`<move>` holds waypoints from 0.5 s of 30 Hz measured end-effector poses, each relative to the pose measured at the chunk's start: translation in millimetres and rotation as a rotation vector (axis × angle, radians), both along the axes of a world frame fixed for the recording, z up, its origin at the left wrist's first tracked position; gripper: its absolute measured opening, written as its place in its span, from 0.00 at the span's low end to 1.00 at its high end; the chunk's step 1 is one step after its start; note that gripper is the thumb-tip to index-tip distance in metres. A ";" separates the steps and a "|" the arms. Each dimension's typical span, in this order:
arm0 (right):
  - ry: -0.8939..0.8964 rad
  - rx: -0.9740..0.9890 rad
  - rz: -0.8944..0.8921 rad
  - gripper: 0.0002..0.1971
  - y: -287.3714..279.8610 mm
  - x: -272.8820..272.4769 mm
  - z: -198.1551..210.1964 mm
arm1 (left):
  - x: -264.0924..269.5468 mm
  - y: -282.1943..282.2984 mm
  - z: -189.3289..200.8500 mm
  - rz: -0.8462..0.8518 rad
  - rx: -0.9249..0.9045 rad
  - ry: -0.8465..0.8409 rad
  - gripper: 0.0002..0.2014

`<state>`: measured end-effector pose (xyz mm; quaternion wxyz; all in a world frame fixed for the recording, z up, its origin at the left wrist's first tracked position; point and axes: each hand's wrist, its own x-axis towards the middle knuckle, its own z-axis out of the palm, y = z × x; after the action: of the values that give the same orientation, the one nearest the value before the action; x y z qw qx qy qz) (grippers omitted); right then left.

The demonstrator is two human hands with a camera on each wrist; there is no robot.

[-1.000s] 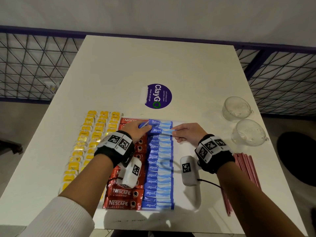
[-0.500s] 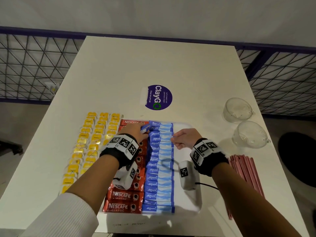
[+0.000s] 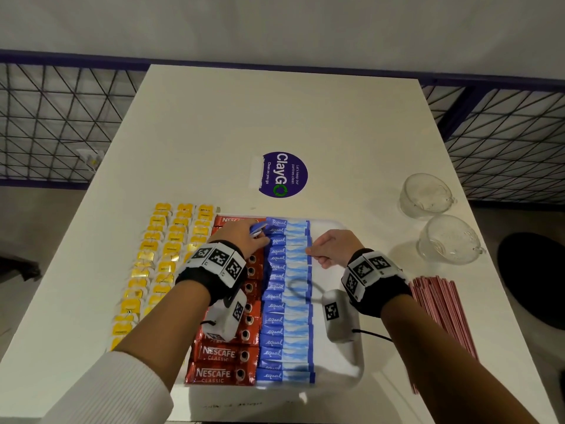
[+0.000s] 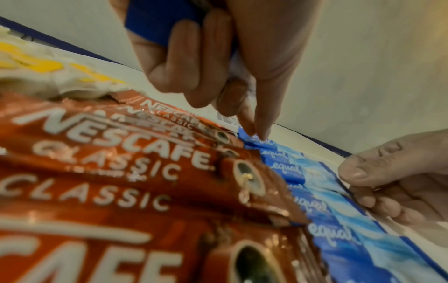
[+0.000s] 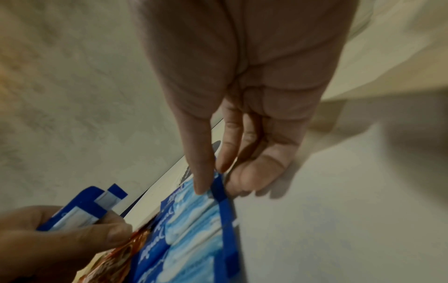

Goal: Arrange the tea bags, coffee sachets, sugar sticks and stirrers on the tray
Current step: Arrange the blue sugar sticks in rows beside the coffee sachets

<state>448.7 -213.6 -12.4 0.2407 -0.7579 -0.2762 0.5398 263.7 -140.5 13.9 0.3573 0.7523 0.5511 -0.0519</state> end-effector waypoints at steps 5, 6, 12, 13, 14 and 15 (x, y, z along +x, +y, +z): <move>-0.042 0.155 0.038 0.10 -2.3 -3.4 14.9 | 5.3 -3.3 6.7 -0.061 -0.100 -0.094 0.05; -0.015 0.202 0.063 0.09 -2.5 -6.8 19.6 | 8.3 -4.5 9.2 -0.093 -0.119 -0.100 0.06; 0.021 0.333 0.162 0.09 1.4 -24.1 34.4 | 22.0 -16.1 20.6 -0.097 -0.369 -0.320 0.11; 0.020 0.346 0.147 0.08 1.0 -24.0 34.5 | 22.8 -18.4 22.1 -0.093 -0.394 -0.355 0.13; 0.024 0.356 0.129 0.06 0.3 -23.4 34.3 | 23.2 -20.6 23.4 -0.076 -0.434 -0.399 0.13; 0.034 0.365 0.117 0.04 -1.0 -22.4 34.6 | 23.2 -22.9 25.1 -0.050 -0.483 -0.433 0.11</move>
<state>426.3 -214.6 22.2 0.3470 -0.6751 -0.4087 0.5066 287.0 -163.3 39.0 0.6331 0.6526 0.4153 -0.0288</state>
